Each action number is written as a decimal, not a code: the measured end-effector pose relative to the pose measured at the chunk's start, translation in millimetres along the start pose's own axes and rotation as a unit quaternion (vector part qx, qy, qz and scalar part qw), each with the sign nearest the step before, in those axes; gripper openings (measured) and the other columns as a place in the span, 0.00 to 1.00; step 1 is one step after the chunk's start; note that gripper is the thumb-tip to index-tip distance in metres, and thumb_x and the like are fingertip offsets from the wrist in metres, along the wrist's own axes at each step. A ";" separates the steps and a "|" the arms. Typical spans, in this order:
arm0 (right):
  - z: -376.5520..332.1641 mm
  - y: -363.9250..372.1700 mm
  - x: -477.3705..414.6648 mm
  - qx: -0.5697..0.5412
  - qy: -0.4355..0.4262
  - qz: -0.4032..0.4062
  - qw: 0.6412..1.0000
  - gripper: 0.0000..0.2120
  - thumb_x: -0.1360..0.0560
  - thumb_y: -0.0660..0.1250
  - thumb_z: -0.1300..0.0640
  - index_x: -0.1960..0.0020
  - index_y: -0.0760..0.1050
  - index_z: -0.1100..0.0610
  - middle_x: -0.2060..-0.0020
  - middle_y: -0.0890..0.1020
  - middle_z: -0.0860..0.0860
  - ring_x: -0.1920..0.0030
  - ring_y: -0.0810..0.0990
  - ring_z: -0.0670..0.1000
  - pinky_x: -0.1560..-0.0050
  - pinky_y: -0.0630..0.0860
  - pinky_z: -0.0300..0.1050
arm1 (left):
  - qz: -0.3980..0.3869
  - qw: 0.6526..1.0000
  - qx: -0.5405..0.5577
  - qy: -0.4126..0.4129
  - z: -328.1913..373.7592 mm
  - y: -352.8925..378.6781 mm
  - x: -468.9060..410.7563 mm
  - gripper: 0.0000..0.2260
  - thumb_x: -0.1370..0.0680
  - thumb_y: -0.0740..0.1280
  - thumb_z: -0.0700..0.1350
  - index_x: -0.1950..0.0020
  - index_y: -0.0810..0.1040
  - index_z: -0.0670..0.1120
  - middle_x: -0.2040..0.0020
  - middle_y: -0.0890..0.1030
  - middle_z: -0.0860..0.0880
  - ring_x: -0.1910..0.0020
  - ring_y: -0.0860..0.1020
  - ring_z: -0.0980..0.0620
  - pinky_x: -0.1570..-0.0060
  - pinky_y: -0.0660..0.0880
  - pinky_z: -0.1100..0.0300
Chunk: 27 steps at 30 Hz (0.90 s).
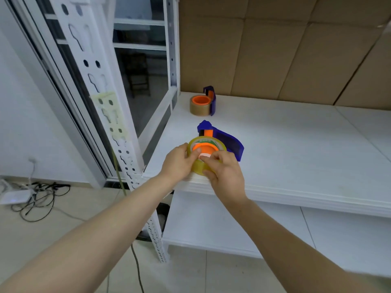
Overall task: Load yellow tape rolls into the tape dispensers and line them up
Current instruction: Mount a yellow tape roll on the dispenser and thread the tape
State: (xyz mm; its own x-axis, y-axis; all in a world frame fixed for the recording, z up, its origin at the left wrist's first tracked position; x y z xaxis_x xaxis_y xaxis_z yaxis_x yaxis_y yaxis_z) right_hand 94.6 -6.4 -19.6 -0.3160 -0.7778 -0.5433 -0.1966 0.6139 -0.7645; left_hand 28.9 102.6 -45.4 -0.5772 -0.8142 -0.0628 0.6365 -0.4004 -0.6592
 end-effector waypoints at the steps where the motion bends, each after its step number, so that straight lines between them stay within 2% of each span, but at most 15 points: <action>1: -0.3 0.7 -0.2 -0.001 -0.006 -0.006 1.000 0.20 0.41 0.76 0.67 0.50 0.82 0.57 0.57 0.82 0.57 0.57 0.80 0.62 0.60 0.79 0.49 | 0.001 1.000 -0.006 -0.006 -1.1 0.3 -1.1 0.20 0.21 0.60 0.53 0.38 0.74 0.38 0.47 0.80 0.40 0.47 0.77 0.41 0.50 0.71 0.54; 3: 2.5 -0.2 -1.0 -0.038 -0.001 -0.024 0.999 0.21 0.37 0.73 0.65 0.45 0.79 0.57 0.51 0.81 0.57 0.50 0.78 0.61 0.53 0.78 0.50 | 0.002 1.000 -0.008 -0.011 -0.1 0.2 -2.1 0.21 0.21 0.61 0.52 0.35 0.72 0.38 0.42 0.79 0.39 0.42 0.76 0.41 0.46 0.71 0.54; 5: 13.7 -6.6 -1.6 -0.108 0.044 -0.035 0.993 0.22 0.34 0.66 0.62 0.40 0.76 0.56 0.45 0.79 0.55 0.44 0.74 0.57 0.43 0.73 0.46 | 0.004 1.000 -0.001 -0.013 3.7 -0.6 -2.0 0.21 0.21 0.61 0.51 0.33 0.70 0.40 0.37 0.77 0.39 0.37 0.74 0.41 0.43 0.70 0.55; 7: 29.4 -26.0 -7.0 -0.160 0.093 0.010 0.983 0.23 0.35 0.60 0.61 0.40 0.75 0.58 0.43 0.77 0.56 0.42 0.72 0.55 0.42 0.66 0.36 | 0.001 1.000 -0.008 -0.017 8.2 -1.4 3.7 0.25 0.22 0.63 0.50 0.27 0.65 0.42 0.30 0.70 0.42 0.30 0.68 0.43 0.34 0.66 0.54; 9: 58.1 -37.1 -17.4 -0.196 0.182 0.042 0.963 0.22 0.32 0.59 0.62 0.38 0.73 0.60 0.40 0.75 0.56 0.39 0.71 0.55 0.43 0.63 0.33 | 0.027 0.994 -0.089 0.060 28.2 -5.6 12.3 0.28 0.25 0.65 0.54 0.28 0.65 0.45 0.29 0.69 0.44 0.30 0.66 0.45 0.33 0.65 0.55; 11: 87.6 -28.7 -23.4 -0.227 0.291 0.007 0.929 0.22 0.26 0.60 0.62 0.33 0.67 0.59 0.35 0.72 0.55 0.34 0.70 0.54 0.39 0.66 0.39 | 0.050 0.964 -0.197 0.174 56.8 -0.1 23.5 0.28 0.28 0.64 0.60 0.33 0.71 0.48 0.34 0.75 0.47 0.35 0.70 0.47 0.38 0.67 0.57; 13: 104.3 -16.2 -23.1 -0.212 0.349 -0.048 0.911 0.22 0.23 0.60 0.57 0.30 0.64 0.58 0.35 0.73 0.55 0.35 0.72 0.56 0.37 0.69 0.48 | 0.035 0.933 -0.288 0.214 73.4 16.1 25.7 0.27 0.29 0.63 0.65 0.38 0.74 0.48 0.41 0.79 0.49 0.42 0.75 0.47 0.41 0.67 0.57; 15: 106.7 -11.2 -23.6 -0.176 0.343 -0.082 0.919 0.18 0.23 0.59 0.55 0.33 0.69 0.57 0.40 0.79 0.55 0.40 0.75 0.58 0.41 0.72 0.49 | 0.020 0.921 -0.335 0.199 78.5 27.8 20.8 0.26 0.28 0.63 0.66 0.41 0.74 0.48 0.45 0.81 0.49 0.44 0.77 0.47 0.40 0.65 0.57; 18: 98.0 -6.7 -20.6 -0.188 0.320 -0.091 0.924 0.13 0.23 0.60 0.54 0.42 0.76 0.56 0.48 0.82 0.55 0.47 0.79 0.56 0.50 0.72 0.44 | 0.019 0.921 -0.348 0.172 78.2 33.9 15.6 0.22 0.25 0.61 0.63 0.42 0.74 0.46 0.46 0.81 0.48 0.45 0.77 0.47 0.38 0.64 0.58; 24: 85.0 -2.9 -10.7 -0.252 0.316 -0.086 0.911 0.13 0.22 0.60 0.53 0.43 0.76 0.58 0.54 0.80 0.52 0.53 0.76 0.51 0.49 0.72 0.44 | 0.046 0.930 -0.312 0.189 83.8 32.3 20.6 0.18 0.23 0.61 0.57 0.41 0.74 0.45 0.44 0.79 0.48 0.42 0.75 0.47 0.39 0.64 0.60; 27: 80.0 -0.6 -12.1 -0.264 0.298 -0.107 0.911 0.13 0.22 0.60 0.53 0.47 0.76 0.60 0.60 0.78 0.53 0.58 0.74 0.52 0.56 0.70 0.42 | -0.030 0.947 -0.260 0.187 71.7 42.5 14.1 0.13 0.23 0.63 0.51 0.44 0.76 0.44 0.47 0.80 0.46 0.43 0.76 0.45 0.47 0.66 0.61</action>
State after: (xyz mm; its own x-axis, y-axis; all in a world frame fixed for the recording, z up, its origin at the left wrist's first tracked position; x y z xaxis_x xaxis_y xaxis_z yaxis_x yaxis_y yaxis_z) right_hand 172.7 -8.1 -40.3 -0.6350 -0.7725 0.0033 -0.6822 0.5588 -0.4715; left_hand 84.5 43.9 -20.5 -0.8071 -0.5513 -0.2115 0.3157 -0.1001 -0.9436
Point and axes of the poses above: each hand's wrist, its own x-axis away from the middle knuckle, its own y-axis out of the palm, z = x × y, the point moved 10 cm from there along -x, towards the middle knuckle
